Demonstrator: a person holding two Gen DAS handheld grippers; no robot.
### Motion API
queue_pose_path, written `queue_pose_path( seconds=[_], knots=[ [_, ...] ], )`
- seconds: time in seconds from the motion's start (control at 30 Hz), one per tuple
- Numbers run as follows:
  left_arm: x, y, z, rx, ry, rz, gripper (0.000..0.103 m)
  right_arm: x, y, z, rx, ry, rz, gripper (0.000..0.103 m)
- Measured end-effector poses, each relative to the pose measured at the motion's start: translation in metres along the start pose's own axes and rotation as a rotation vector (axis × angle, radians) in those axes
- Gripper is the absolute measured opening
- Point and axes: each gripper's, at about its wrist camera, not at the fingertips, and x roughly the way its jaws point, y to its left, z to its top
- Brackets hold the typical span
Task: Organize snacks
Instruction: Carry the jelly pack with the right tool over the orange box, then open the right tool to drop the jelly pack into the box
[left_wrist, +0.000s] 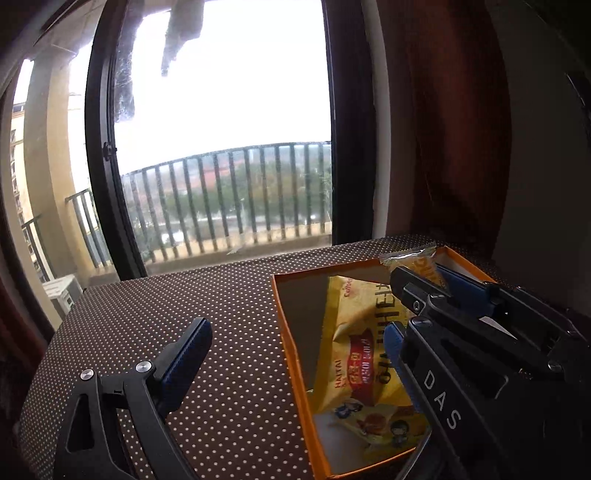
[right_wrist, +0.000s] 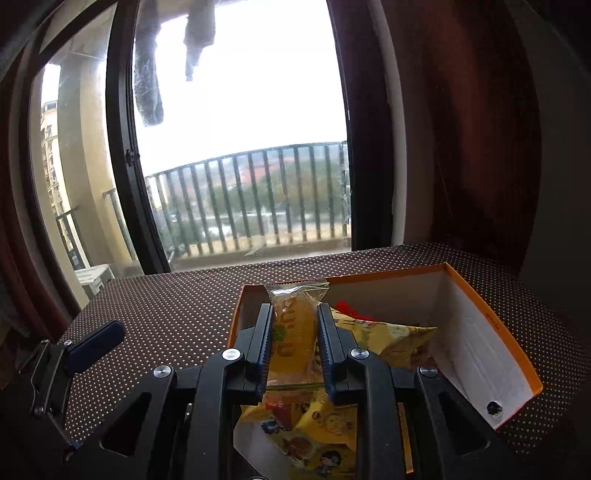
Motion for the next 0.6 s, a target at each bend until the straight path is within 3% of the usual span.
queue_pose_path(
  seconds=[0.6],
  knots=[
    [0.052,-0.07,0.005,0.097,0.093,-0.062,0.095,0.027,-0.078,-0.013,0.107,0.063,-0.097,0.026]
  ],
)
